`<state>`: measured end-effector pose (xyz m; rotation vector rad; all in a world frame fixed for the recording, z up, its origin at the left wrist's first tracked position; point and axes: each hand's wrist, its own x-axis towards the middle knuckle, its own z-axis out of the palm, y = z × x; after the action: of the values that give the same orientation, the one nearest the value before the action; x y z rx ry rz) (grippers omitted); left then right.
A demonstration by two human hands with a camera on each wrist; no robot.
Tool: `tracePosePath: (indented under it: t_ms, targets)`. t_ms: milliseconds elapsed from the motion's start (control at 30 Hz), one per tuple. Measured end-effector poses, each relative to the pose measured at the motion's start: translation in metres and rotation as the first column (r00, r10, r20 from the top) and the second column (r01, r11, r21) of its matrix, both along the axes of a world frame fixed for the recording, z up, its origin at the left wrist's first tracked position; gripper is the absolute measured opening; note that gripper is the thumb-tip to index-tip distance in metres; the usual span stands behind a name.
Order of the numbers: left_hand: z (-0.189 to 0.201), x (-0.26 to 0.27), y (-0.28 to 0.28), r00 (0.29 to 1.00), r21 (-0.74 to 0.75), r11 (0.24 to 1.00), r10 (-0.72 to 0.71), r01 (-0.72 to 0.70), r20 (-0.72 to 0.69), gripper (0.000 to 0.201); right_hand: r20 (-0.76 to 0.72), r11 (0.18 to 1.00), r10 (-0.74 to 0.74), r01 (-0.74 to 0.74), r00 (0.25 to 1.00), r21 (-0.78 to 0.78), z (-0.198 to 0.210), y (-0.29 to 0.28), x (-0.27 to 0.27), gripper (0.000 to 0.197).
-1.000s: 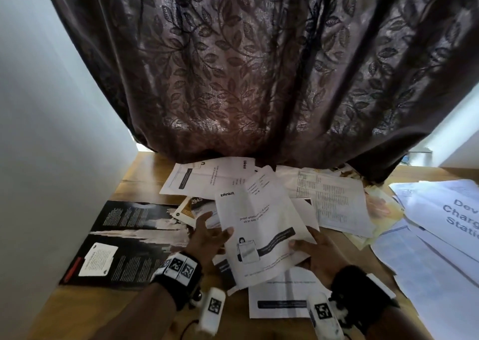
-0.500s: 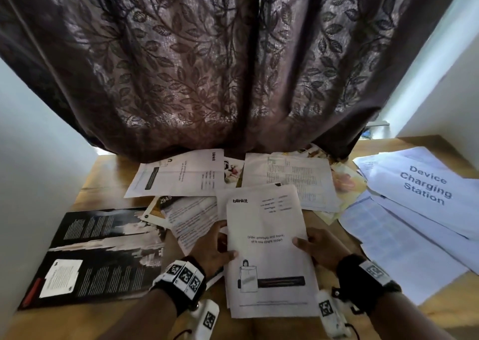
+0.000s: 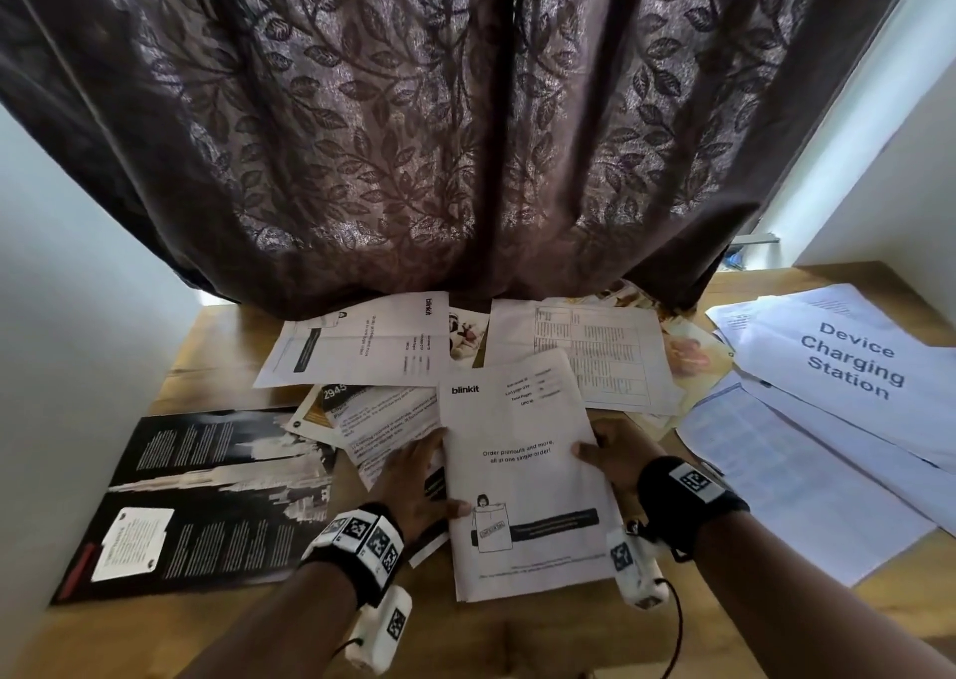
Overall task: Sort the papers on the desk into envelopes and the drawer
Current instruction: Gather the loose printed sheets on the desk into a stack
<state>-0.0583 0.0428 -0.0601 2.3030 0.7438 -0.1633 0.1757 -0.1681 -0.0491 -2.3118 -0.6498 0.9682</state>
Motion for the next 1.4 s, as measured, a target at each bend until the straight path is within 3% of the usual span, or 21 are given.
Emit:
tracePosePath:
  t_ms: [200,367,600,700,800,867,967,1067,1167,1300,1400]
  targets:
    - [-0.007,-0.002,0.001,0.999,0.063,0.997,-0.047,0.049,-0.026,0.114,0.012,0.998,0.002,-0.001,1.0,-0.067,0.0,0.005,0.001,0.022]
    - [-0.012,-0.009,0.001,0.997,0.094,0.993,-0.071,0.073,-0.02,0.145,0.039,0.995,0.0,0.004,0.999,-0.1,0.006,0.006,-0.003,0.021]
    - [-0.014,-0.008,0.005,0.983,0.082,0.992,-0.08,0.094,-0.164,0.104,0.053,0.995,-0.007,0.012,0.999,-0.097,0.007,0.007,-0.003,0.018]
    - [-0.016,-0.007,0.006,0.977,0.117,0.985,-0.1,0.124,-0.19,0.1,0.124,0.997,-0.047,0.055,0.991,-0.062,0.014,0.008,-0.005,0.02]
    - [-0.018,-0.007,0.007,0.974,0.143,0.98,-0.109,0.14,-0.2,0.1,0.325,0.993,-0.101,0.116,0.94,-0.027,0.017,0.015,-0.005,0.044]
    - [-0.02,-0.006,0.007,0.971,0.154,0.977,-0.117,0.15,-0.209,0.1,0.421,0.998,-0.059,0.045,0.905,0.044,0.021,0.027,-0.012,0.047]
    - [-0.022,-0.005,0.007,0.965,0.175,0.97,-0.125,0.167,-0.231,0.1,0.375,0.98,0.157,-0.192,0.914,0.057,0.029,0.059,-0.034,0.064]
    - [-0.023,-0.003,0.009,0.956,0.206,0.958,-0.142,0.197,-0.255,0.099,0.29,0.88,0.455,-0.474,0.842,-0.005,0.026,0.097,-0.063,0.09]
    - [-0.022,0.002,0.01,0.936,0.219,0.947,-0.163,0.237,-0.311,0.097,0.261,0.798,0.588,-0.602,0.765,-0.032,0.011,0.125,-0.083,0.101]
    - [-0.023,0.001,0.009,0.948,0.222,0.951,-0.151,0.217,-0.282,0.1,0.329,0.758,0.65,-0.612,0.685,-0.224,-0.013,0.133,-0.06,0.12]
    - [-0.02,-0.003,0.006,0.955,0.219,0.954,-0.143,0.203,-0.261,0.1,0.357,0.829,0.558,-0.481,0.749,-0.286,-0.023,0.112,-0.018,0.134]
